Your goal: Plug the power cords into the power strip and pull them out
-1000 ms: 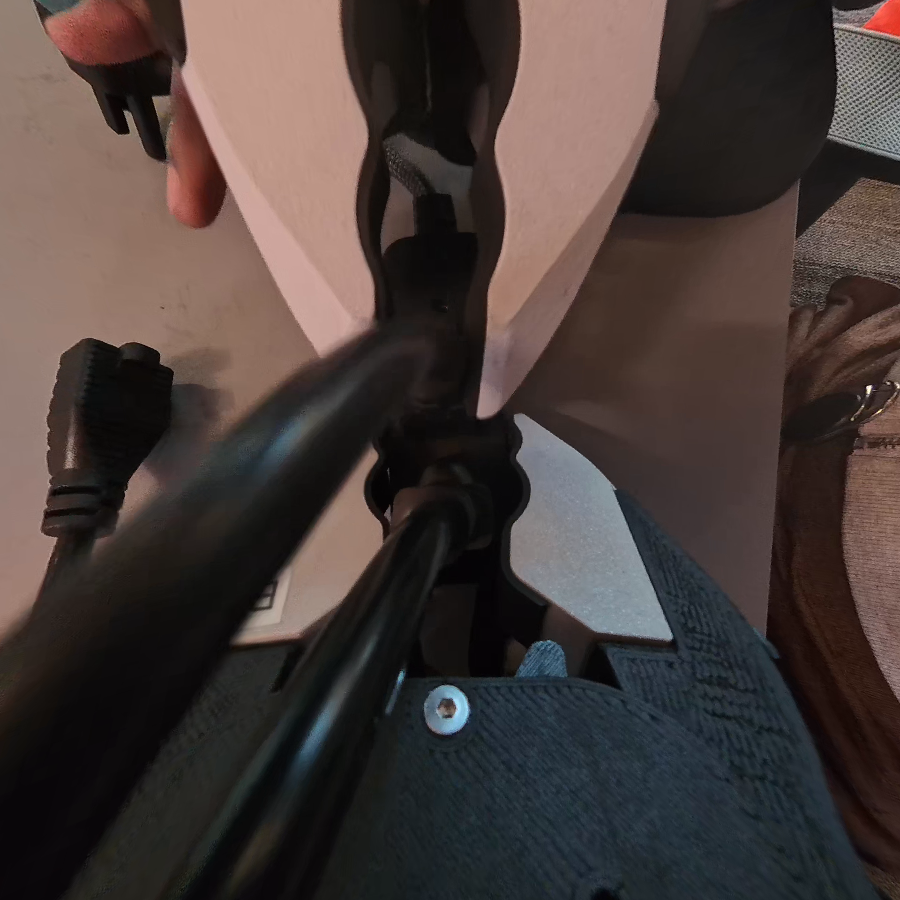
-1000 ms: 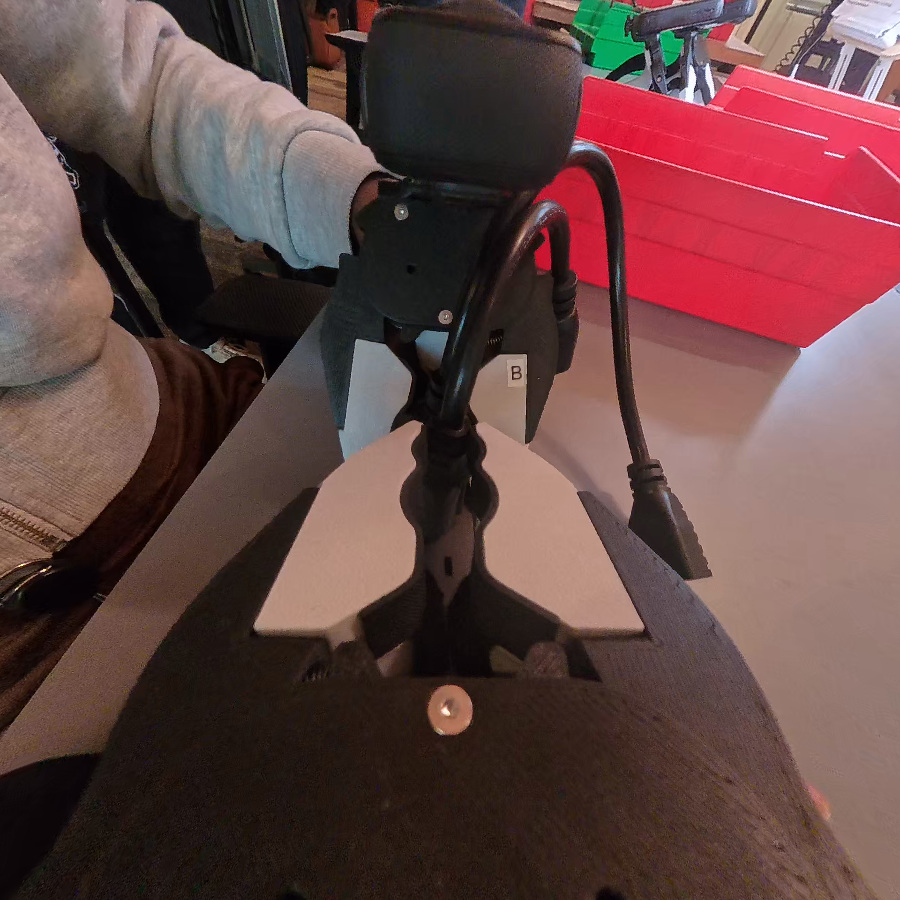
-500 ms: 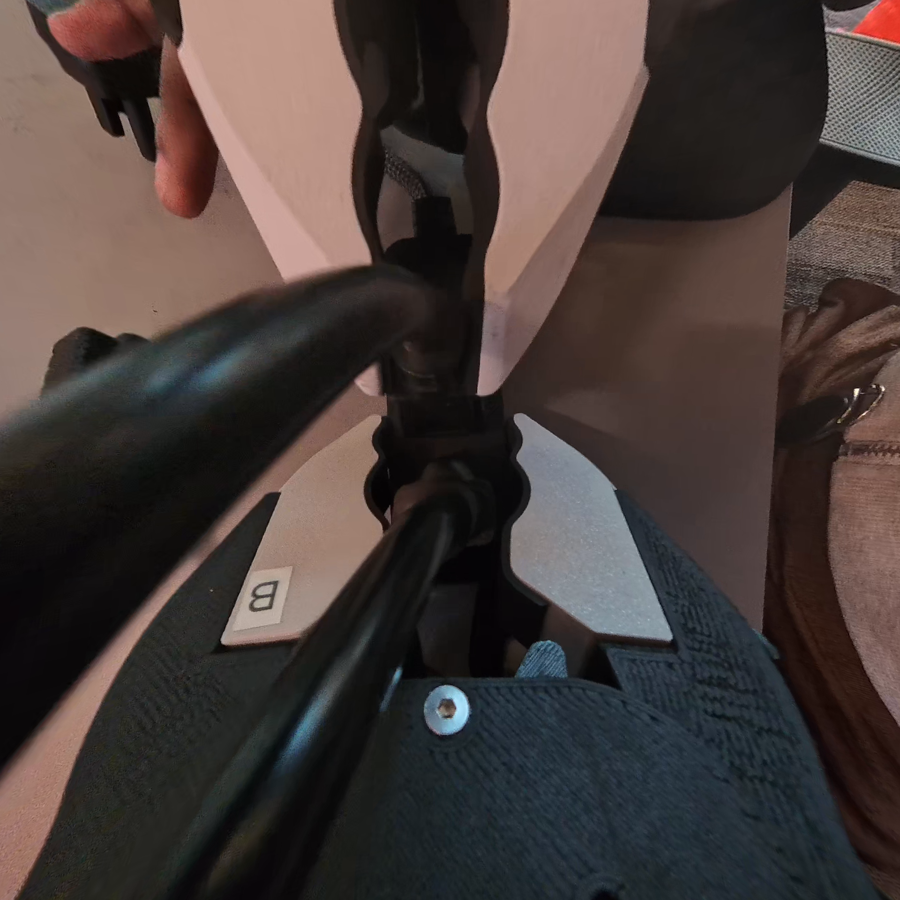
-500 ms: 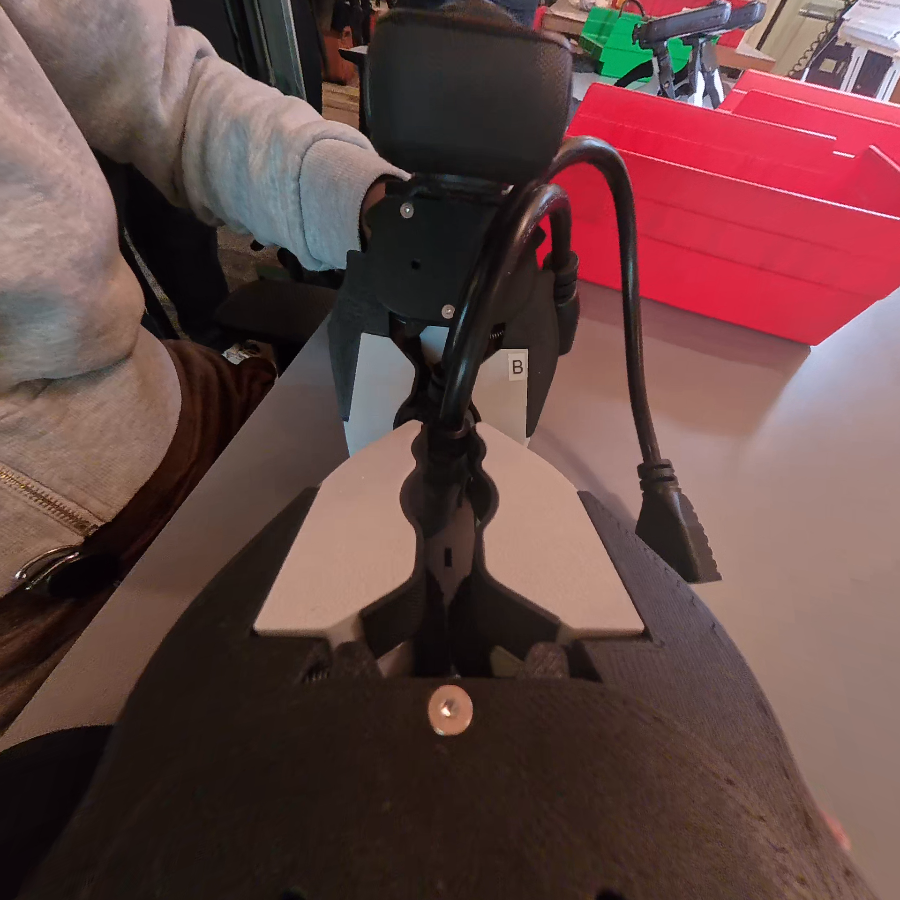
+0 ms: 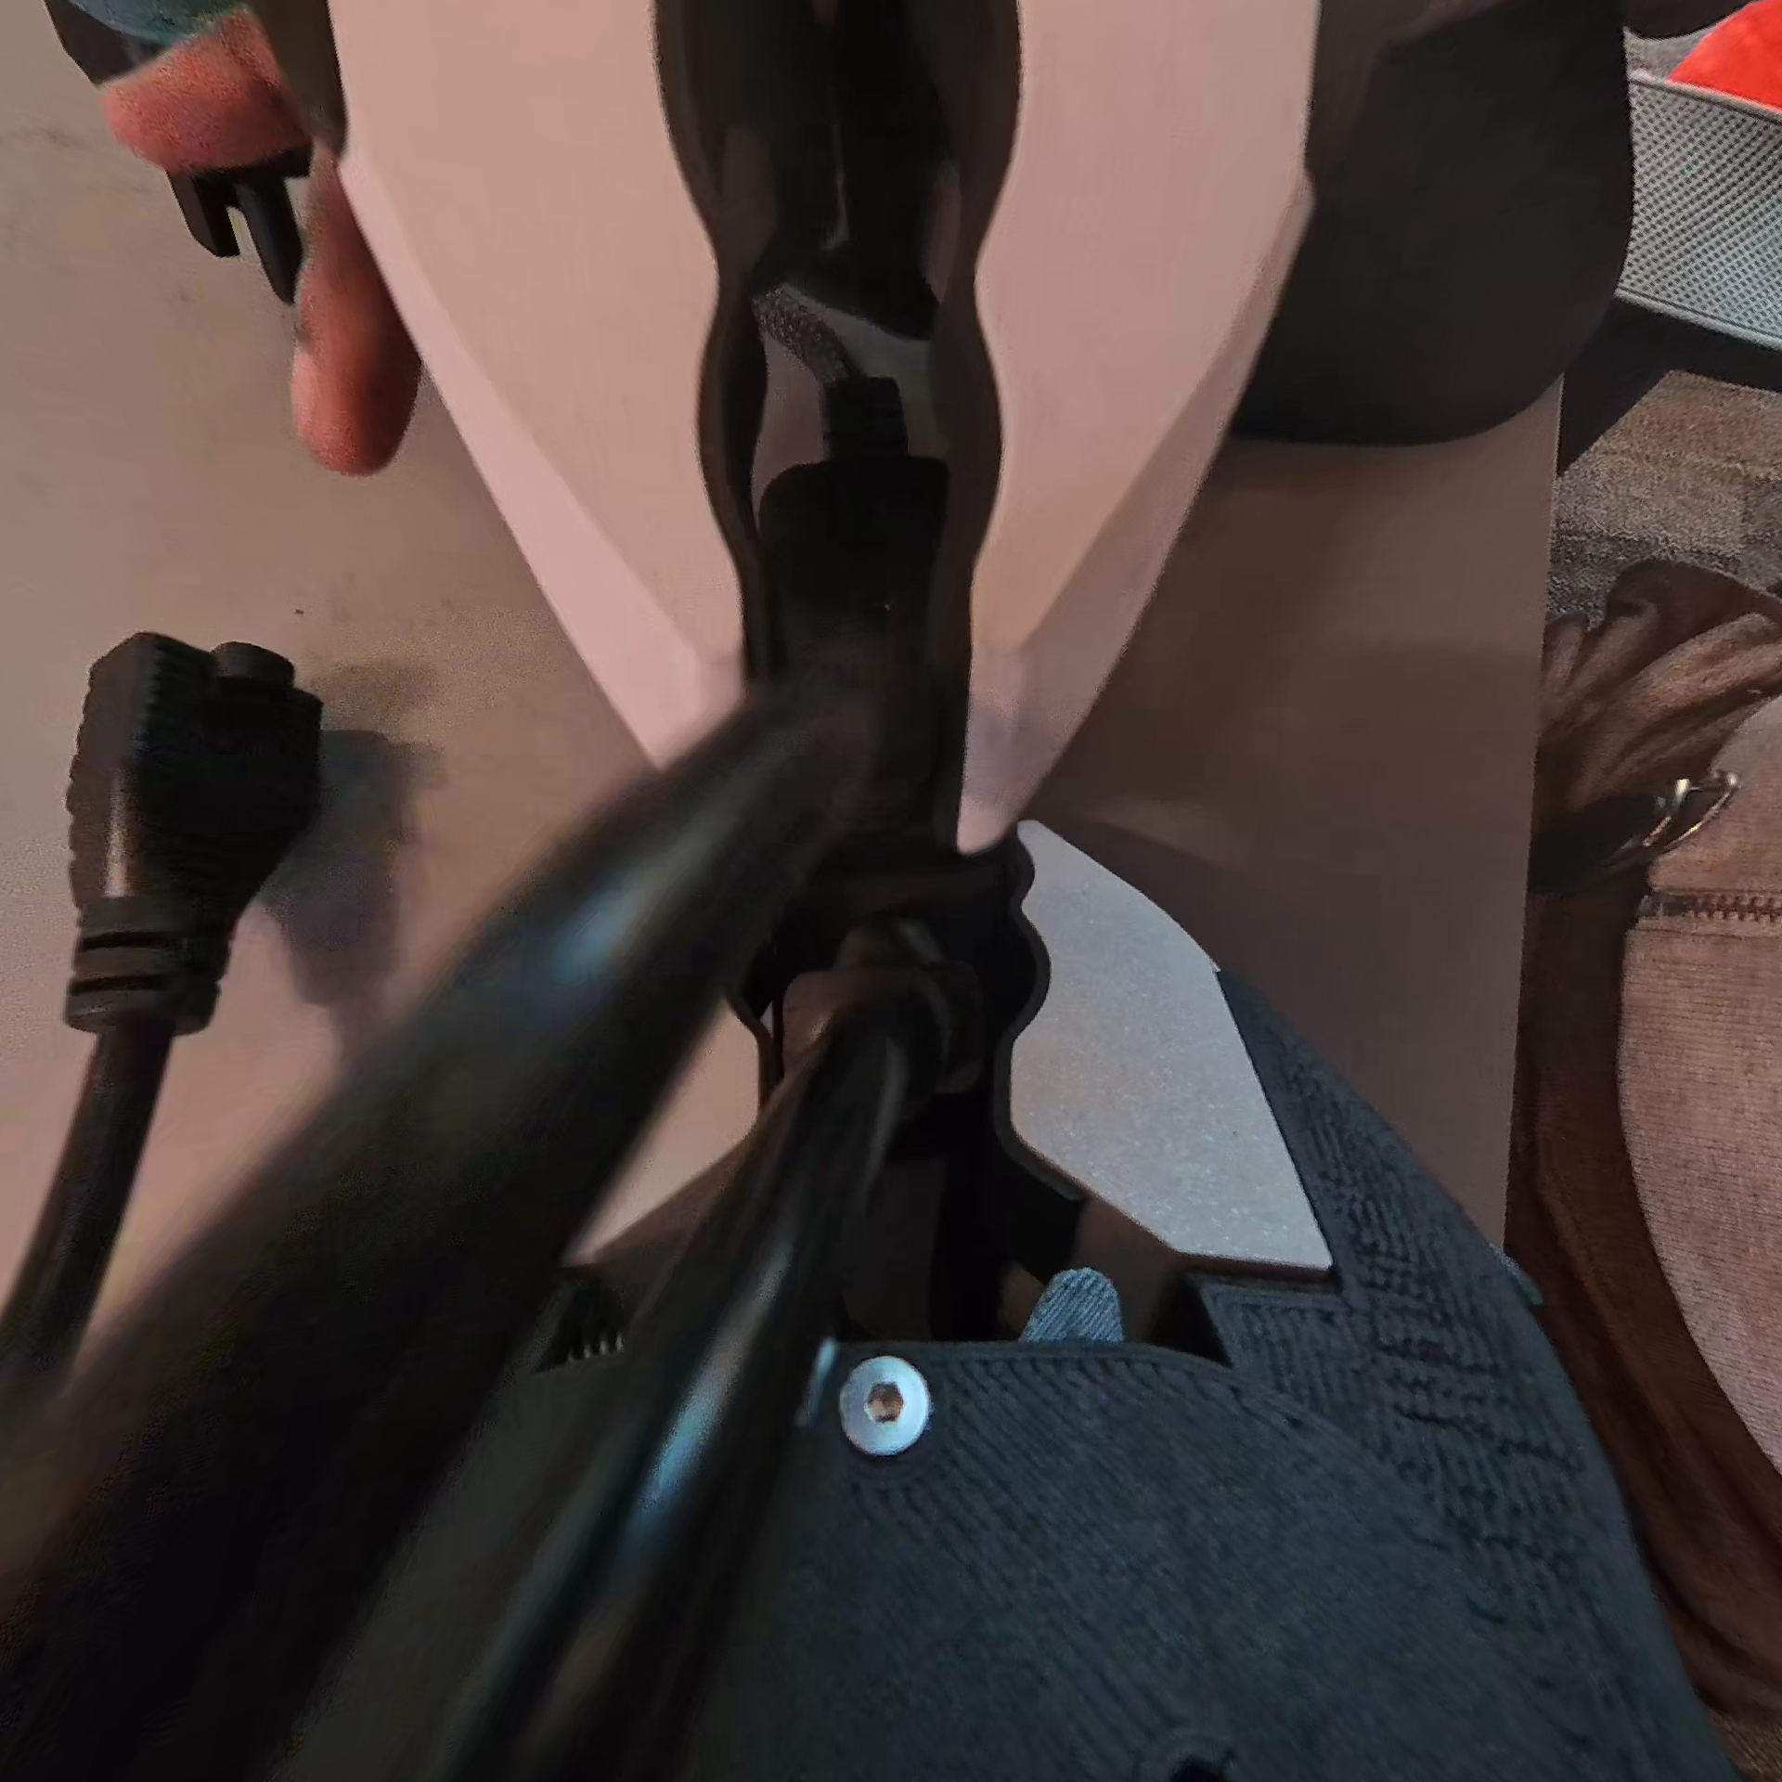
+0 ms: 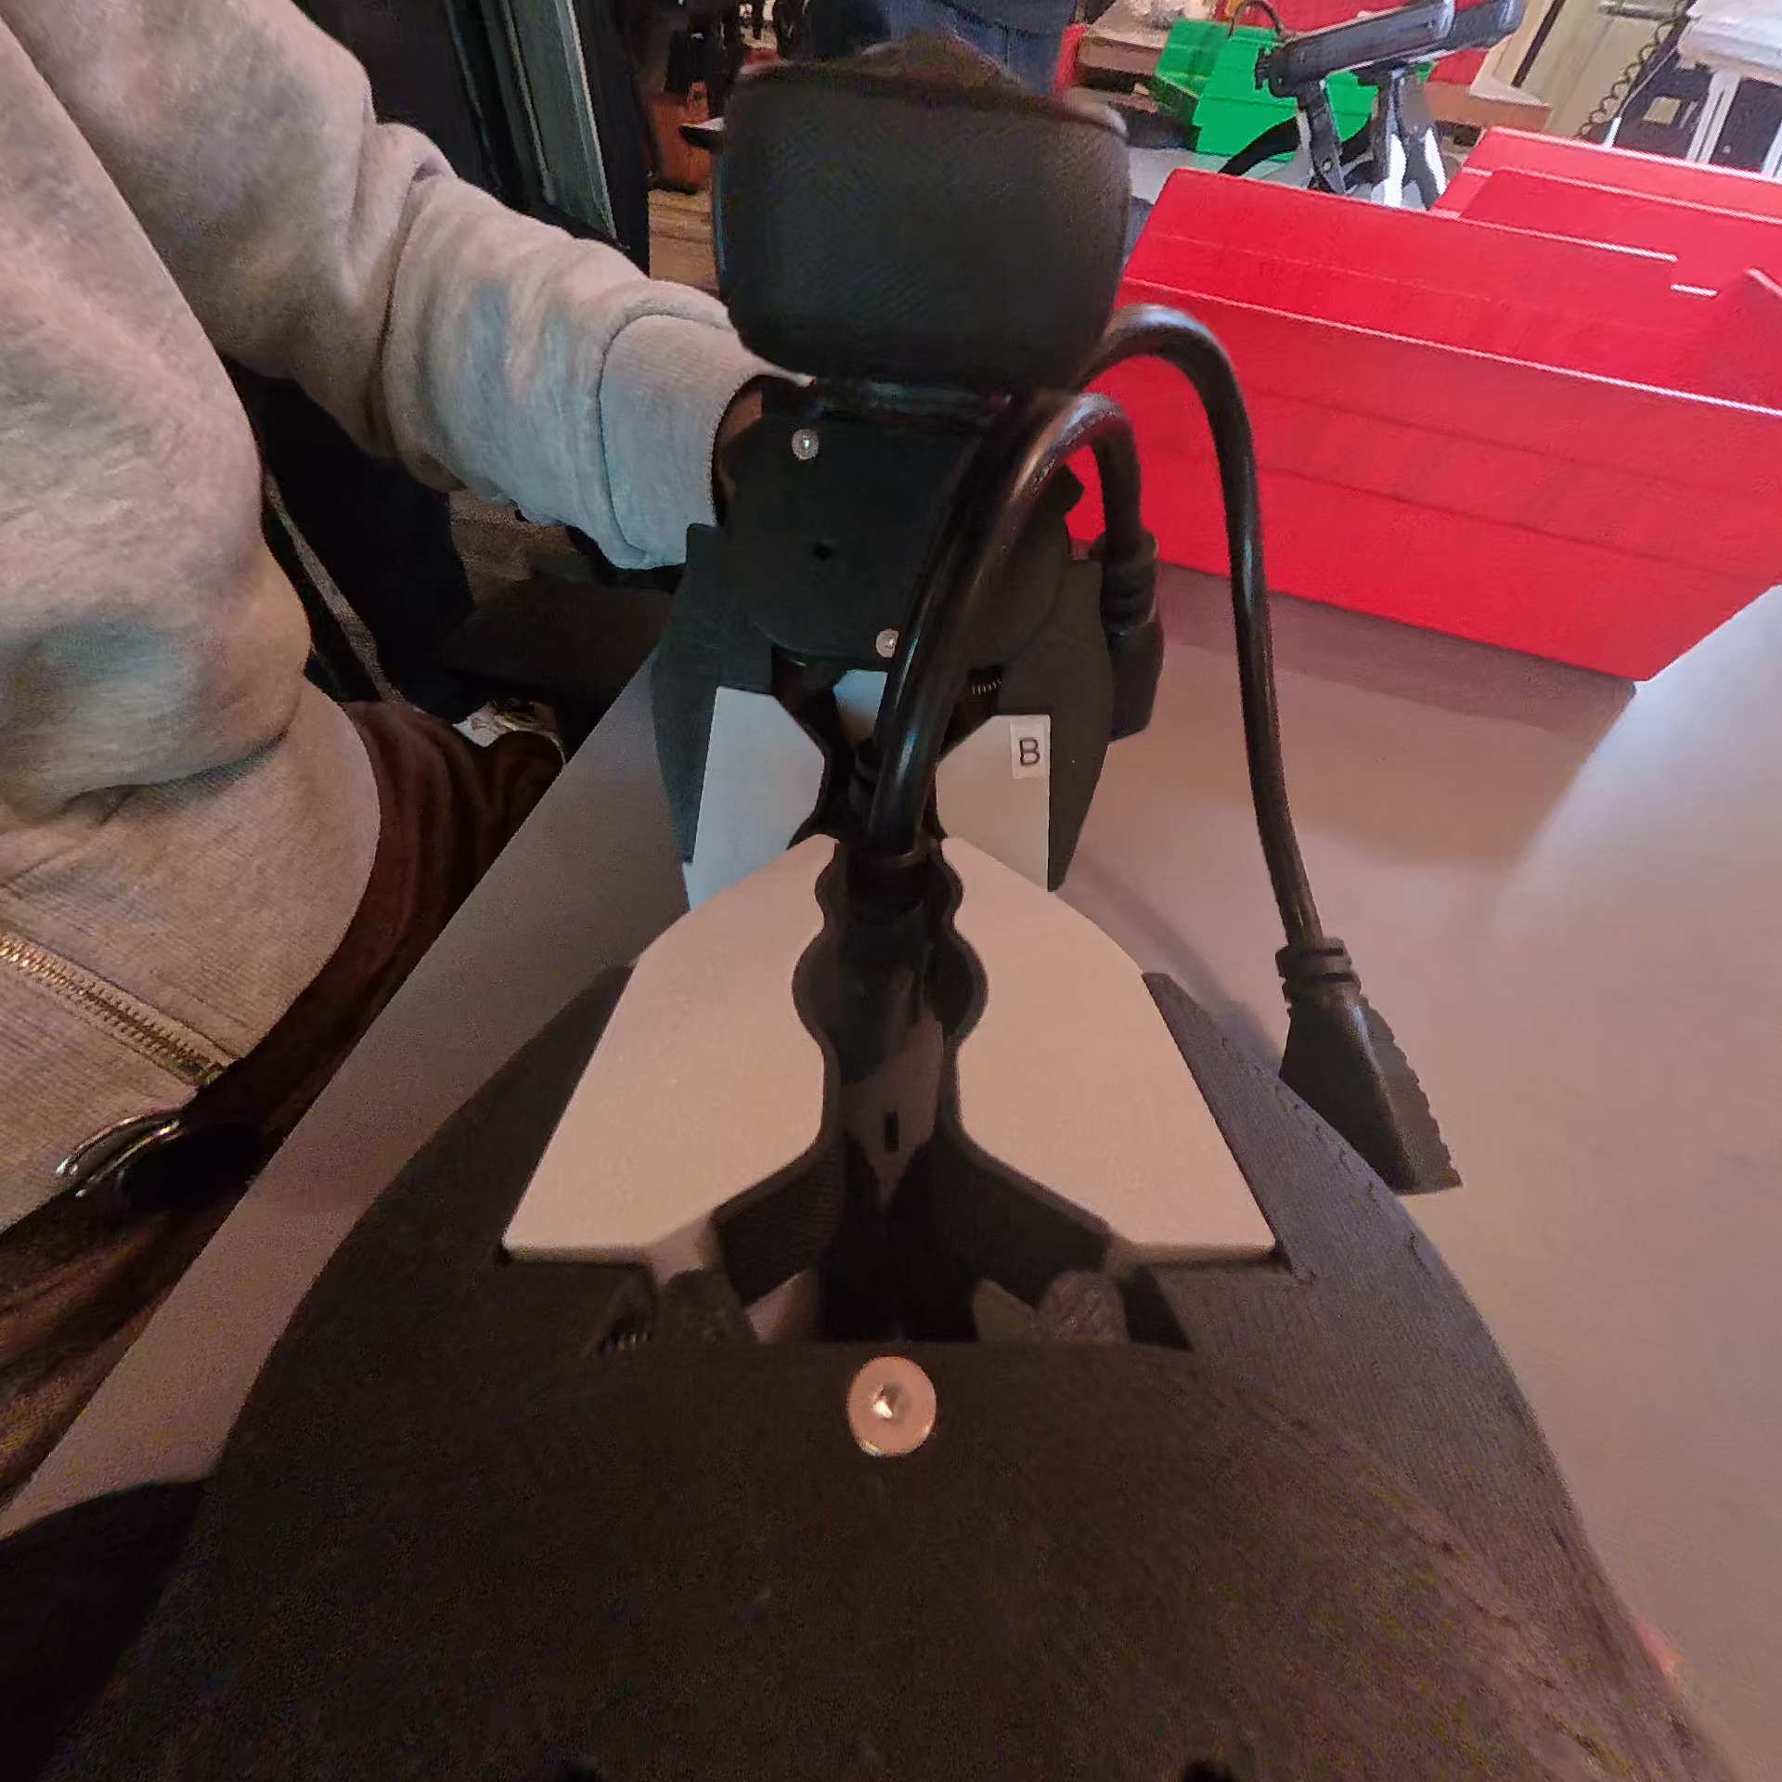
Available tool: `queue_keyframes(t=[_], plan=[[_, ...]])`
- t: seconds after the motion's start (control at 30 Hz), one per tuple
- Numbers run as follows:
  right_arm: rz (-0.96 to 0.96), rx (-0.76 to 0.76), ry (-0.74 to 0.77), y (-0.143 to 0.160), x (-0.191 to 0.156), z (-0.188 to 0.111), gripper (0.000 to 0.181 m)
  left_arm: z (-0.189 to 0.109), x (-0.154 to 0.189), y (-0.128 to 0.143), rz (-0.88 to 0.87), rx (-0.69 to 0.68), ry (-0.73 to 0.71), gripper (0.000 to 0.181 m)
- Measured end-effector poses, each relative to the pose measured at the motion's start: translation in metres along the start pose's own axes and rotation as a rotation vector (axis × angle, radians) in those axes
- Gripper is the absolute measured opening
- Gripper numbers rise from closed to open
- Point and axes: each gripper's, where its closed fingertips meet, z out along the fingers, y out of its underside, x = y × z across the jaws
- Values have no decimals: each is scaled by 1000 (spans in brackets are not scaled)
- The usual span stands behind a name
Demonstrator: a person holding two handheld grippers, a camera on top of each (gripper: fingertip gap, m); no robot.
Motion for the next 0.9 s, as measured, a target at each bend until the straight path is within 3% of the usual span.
queue_keyframes(t=[0.13,0.2,0.23,0.43,0.9], plan=[[-25,-4,15,-2,-1,2,15,0,1,0,5,-2,3,47],[-18,1,6,1,0,-5,15,0,1,0,3,1,2,39],[-13,5,5,2,0,-8,15,0,0,0,4,2,-5,46],[-35,-7,17,-3,-1,2,15,1,0,-1,1,-1,1,45],[-31,-2,21,-1,1,-8,15,2,0,-2,2,0,-1,46]])
